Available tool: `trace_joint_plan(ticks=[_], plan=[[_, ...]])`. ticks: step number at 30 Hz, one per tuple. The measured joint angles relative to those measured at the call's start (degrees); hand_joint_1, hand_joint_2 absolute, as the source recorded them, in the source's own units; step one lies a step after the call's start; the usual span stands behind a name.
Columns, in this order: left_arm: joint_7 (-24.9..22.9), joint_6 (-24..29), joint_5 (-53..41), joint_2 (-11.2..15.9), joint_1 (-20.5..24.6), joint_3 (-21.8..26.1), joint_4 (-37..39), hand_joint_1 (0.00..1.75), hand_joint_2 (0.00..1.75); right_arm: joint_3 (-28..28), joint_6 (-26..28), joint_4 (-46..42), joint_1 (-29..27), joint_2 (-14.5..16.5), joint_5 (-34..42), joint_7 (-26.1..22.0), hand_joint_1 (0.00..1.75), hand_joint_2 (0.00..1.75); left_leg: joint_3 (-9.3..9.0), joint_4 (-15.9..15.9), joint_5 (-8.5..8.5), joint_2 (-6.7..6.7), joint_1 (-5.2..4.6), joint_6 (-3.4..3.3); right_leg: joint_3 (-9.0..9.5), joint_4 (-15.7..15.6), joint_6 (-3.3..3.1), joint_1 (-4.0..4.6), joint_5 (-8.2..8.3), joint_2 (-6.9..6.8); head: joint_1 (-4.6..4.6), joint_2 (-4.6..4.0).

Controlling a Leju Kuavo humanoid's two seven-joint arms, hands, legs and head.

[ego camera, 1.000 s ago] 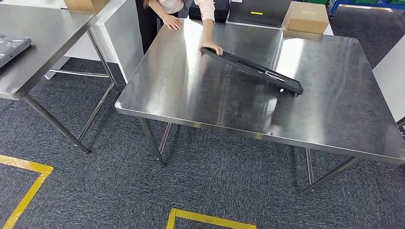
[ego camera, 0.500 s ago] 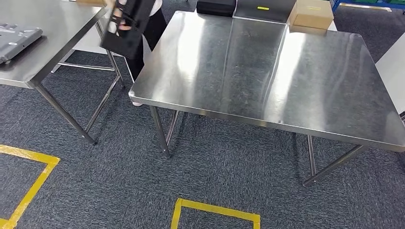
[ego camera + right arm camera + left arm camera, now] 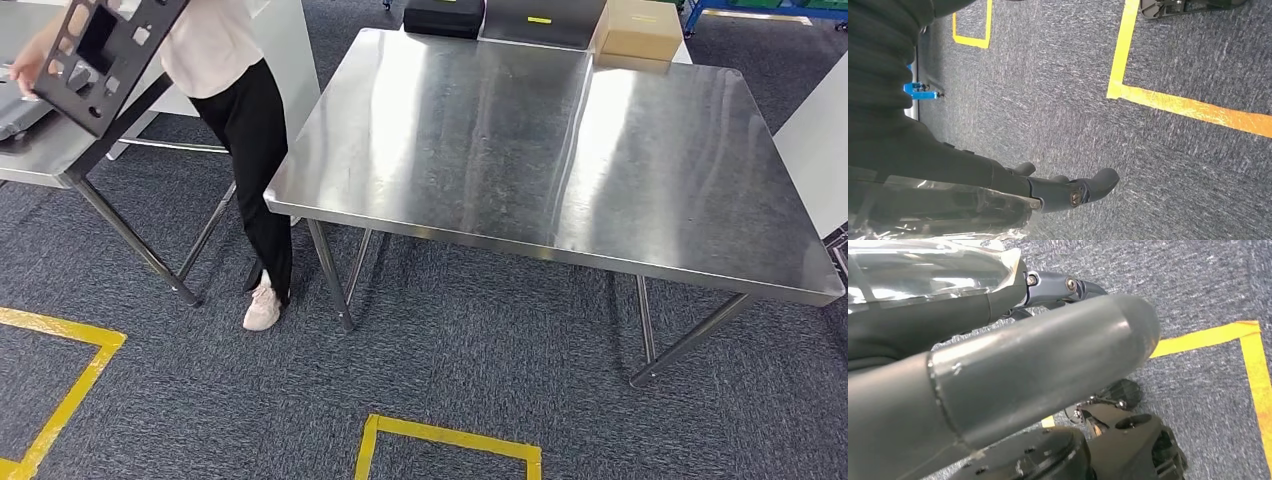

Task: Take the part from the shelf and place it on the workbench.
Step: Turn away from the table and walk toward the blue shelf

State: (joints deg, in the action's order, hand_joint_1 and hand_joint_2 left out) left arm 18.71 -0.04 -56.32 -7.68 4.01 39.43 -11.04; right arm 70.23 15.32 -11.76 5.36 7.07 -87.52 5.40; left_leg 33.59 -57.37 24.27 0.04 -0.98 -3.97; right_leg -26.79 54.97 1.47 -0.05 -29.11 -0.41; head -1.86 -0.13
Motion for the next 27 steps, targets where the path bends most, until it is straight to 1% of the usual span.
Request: trace_joint_plan(ticks=[2, 4, 5, 6, 8, 9, 10, 11, 12, 13, 14, 15, 16, 17, 18, 19, 20, 21, 22, 23, 24, 25, 26, 27], plan=[[0.0, 0.0, 0.0, 0.1, 0.0, 0.0, 0.0, 0.0, 0.0, -0.1, 0.0, 0.0, 0.0, 0.0, 0.0, 0.0, 0.0, 1.75, 0.09, 0.0, -0.03, -0.05, -0.15, -0.07, -0.11, -0.1, 0.1, -0.02, 0.04, -0.01, -0.01, 0.0], [0.0, 0.0, 0.0, 0.1, 0.0, 0.0, 0.0, 0.0, 0.0, -0.2, 0.0, 0.0, 0.1, 0.0, 0.0, 0.0, 0.0, 1.75, -0.06, 0.7, -0.39, 0.01, 0.11, -0.31, -0.37, 0.7, 0.27, 0.13, -0.54, 0.01, -0.02, 0.0], [0.1, 0.0, 0.0, 0.1, 0.0, 0.0, 0.0, 0.0, 0.0, -0.2, 0.0, 0.0, 0.1, -0.1, 0.0, 0.0, 0.0, 1.75, -0.09, 1.1, -0.62, 0.06, 0.28, -0.5, -1.15, 2.4, 0.22, 0.16, -1.67, 0.04, 0.04, 0.0], [0.1, 0.0, 0.0, 0.0, 0.0, 0.0, 0.0, 0.0, 0.0, -0.2, 0.0, 0.0, 0.1, -0.1, 0.1, 0.0, 0.0, 1.75, -0.07, 1.4, -0.81, 0.12, 0.44, -0.65, -2.4, 5.1, 0.05, 0.13, -3.3, 0.08, 0.08, 0.0], [0.1, 0.0, 0.0, 0.0, 0.1, 0.0, 0.0, 0.0, 0.0, -0.2, 0.0, 0.0, 0.0, -0.1, 0.1, 0.0, 0.0, 1.75, 0.25, 1.4, -0.91, 0.14, 0.41, -0.8, -6.02, 12.5, -0.24, -0.15, -6.84, 0.13, 0.15, 0.0], [0.1, 0.0, 0.0, 0.0, 0.0, 0.0, 0.0, 0.0, 0.0, -0.2, 0.0, 0.0, 0.0, -0.1, 0.1, 0.0, 0.0, 1.75, 0.37, 1.4, -0.97, 0.13, 0.4, -0.78, -7.26, 15.2, -0.08, -0.3, -7.7, 0.13, 0.14, 0.0], [0.1, 0.0, 0.0, 0.0, 0.0, 0.0, 0.0, 0.0, 0.0, -0.2, 0.0, 0.0, -0.1, -0.1, 0.1, 0.0, 0.0, 1.75, 0.47, 1.4, -1.04, 0.12, 0.4, -0.75, -7.7, 16.3, 0.31, -0.46, -7.72, 0.13, 0.14, 0.0], [0.1, 0.0, 0.0, 0.0, 0.0, 0.0, 0.0, 0.0, 0.0, -0.2, 0.0, 0.0, -0.1, -0.1, 0.1, 0.0, 0.0, 1.75, 0.54, 1.3, -1.11, 0.11, 0.44, -0.68, -7.0, 15.1, 0.91, -0.66, -6.78, 0.13, 0.15, 0.0], [0.1, 0.0, -0.1, 0.0, 0.0, 0.0, 0.0, 0.0, 0.0, -0.2, 0.0, 0.0, -0.1, -0.1, 0.2, 0.0, 0.0, 1.75, 0.61, 1.3, -1.19, 0.09, 0.49, -0.56, -5.28, 11.8, 1.57, -0.87, -5.25, 0.12, 0.16, 0.0], [0.1, 0.0, -0.1, 0.0, 0.0, 0.0, 0.0, 0.0, 0.0, -0.2, 0.0, 0.0, -0.1, -0.1, 0.2, 0.0, 0.0, 1.75, 0.7, 1.1, -1.23, 0.07, 0.51, -0.38, -3.04, 7.6, 2.08, -1.08, -3.7, 0.11, 0.19, 0.0], [0.1, 0.0, -0.1, 0.0, 0.0, 0.0, 0.0, 0.0, 0.0, -0.2, 0.0, 0.0, 0.0, -0.1, 0.2, 0.0, 0.0, 1.75, 0.82, 1.0, -1.27, 0.05, 0.48, -0.08, -1.11, 4.0, 2.3, -1.1, -2.12, 0.14, 0.22, 0.0], [0.1, 0.0, -0.1, 0.0, 0.0, 0.0, 0.0, 0.0, 0.0, -0.2, 0.0, 0.0, 0.1, -0.1, 0.2, 0.0, 0.0, 1.75, 0.91, 0.8, -1.28, 0.04, 0.37, 0.27, -0.12, 1.7, 2.22, -1.04, -1.19, 0.18, 0.24, 0.0], [0.1, 0.0, -0.1, 0.0, 0.0, 0.0, 0.0, 0.0, 0.0, -0.2, 0.0, 0.0, 0.1, -0.1, 0.3, 0.0, 0.0, 1.75, 1.02, 0.5, -1.33, 0.02, 0.25, 0.65, 0.12, 0.7, 1.81, -0.92, -0.78, 0.24, 0.26, 0.0], [0.1, 0.0, -0.1, 0.0, 0.0, 0.0, 0.0, 0.0, 0.0, -0.2, 0.0, 0.0, 0.1, -0.1, 0.3, 0.0, 0.0, 1.75, 1.1, 0.4, -1.39, 0.01, 0.17, 1.02, -0.21, 0.9, 1.31, -0.75, -0.5, 0.3, 0.23, 0.0], [0.1, 0.0, -0.1, 0.0, 0.0, 0.0, 0.0, 0.0, 0.0, -0.2, 0.0, 0.0, 0.0, -0.1, 0.3, 0.0, 0.0, 1.75, 1.21, 0.2, -1.38, 0.0, 0.21, 1.34, -0.56, 0.8, 0.77, -1.05, -0.47, 0.31, 0.22, 0.0], [0.1, 0.0, -0.1, 0.1, 0.0, 0.0, 0.0, 0.0, 0.0, -0.2, 0.0, 0.0, 0.0, -0.1, 0.3, 0.0, 0.0, 1.75, 1.49, -0.3, -0.91, -0.04, 0.36, 1.71, -0.61, 0.8, 0.22, -1.26, -0.3, 0.28, 0.21, 0.0], [0.1, 0.0, -0.1, 0.1, 0.0, 0.0, 0.0, 0.0, 0.0, -0.2, 0.0, 0.0, 0.0, 0.0, 0.3, 0.0, 0.0, 1.75, 1.92, -1.4, 0.19, -0.08, 0.56, 2.07, -0.74, 0.8, -0.31, -1.48, -0.01, 0.22, 0.12, 0.0], [0.1, 0.0, -0.1, 0.1, 0.0, 0.0, 0.0, 0.0, 0.0, -0.2, 0.0, 0.0, 0.0, 0.0, 0.3, 0.0, 0.0, 1.75, 2.79, -3.8, 2.2, -0.12, 0.8, 2.45, -0.92, 0.7, -0.78, -1.66, 0.28, 0.13, 0.09, 0.0], [0.1, -0.1, -0.1, 0.1, 0.0, 0.0, 0.0, 0.0, 0.0, -0.2, 0.0, 0.0, 0.0, 0.0, 0.3, 0.0, 0.0, 1.75, 4.01, -7.3, 4.81, -0.16, 1.0, 2.84, -1.09, 0.7, -1.13, -1.49, 0.5, 0.04, 0.02, 0.0], [0.1, -0.1, -0.1, 0.1, 0.0, 0.0, 0.0, 0.0, 0.0, -0.2, 0.0, 0.0, -0.1, 0.0, 0.3, 0.0, 0.0, 1.75, 5.29, -11.2, 7.23, -0.17, 1.23, 3.2, -1.32, 0.8, -1.41, -1.38, 0.68, -0.04, -0.02, 0.0], [0.1, -0.2, -0.1, 0.1, 0.0, 0.0, 0.0, 0.0, 0.0, -0.2, 0.0, 0.0, -0.1, 0.0, 0.3, 0.0, 0.0, 1.75, 6.28, -14.7, 8.98, -0.18, 1.43, 3.53, -1.49, 0.8, -1.47, -1.28, 0.83, -0.1, 0.0, 0.0], [0.1, -0.2, -0.1, 0.1, 0.0, 0.0, 0.0, 0.0, 0.0, -0.2, 0.0, 0.0, -0.1, 0.0, 0.3, 0.0, 0.0, 1.75, 6.44, -16.3, 9.44, -0.18, 1.63, 3.77, -1.62, 0.9, -1.47, -1.23, 0.96, -0.13, -0.02, 0.0], [0.1, -0.2, -0.1, 0.1, 0.0, 0.0, 0.0, 0.0, 0.0, -0.2, 0.0, 0.0, -0.1, 0.0, 0.3, 0.0, 0.0, 1.75, 5.59, -15.8, 8.71, -0.17, 1.82, 3.91, -1.76, 1.0, -1.41, -1.22, 1.05, -0.14, -0.02, 0.0], [0.1, -0.2, -0.1, 0.1, 0.0, 0.0, 0.0, 0.0, 0.0, -0.2, 0.0, 0.0, -0.1, 0.0, 0.3, 0.0, 0.0, 1.75, 3.81, -13.3, 7.16, -0.16, 1.99, 3.95, -1.83, 1.1, -1.33, -1.25, 1.1, -0.13, -0.03, 0.0]])
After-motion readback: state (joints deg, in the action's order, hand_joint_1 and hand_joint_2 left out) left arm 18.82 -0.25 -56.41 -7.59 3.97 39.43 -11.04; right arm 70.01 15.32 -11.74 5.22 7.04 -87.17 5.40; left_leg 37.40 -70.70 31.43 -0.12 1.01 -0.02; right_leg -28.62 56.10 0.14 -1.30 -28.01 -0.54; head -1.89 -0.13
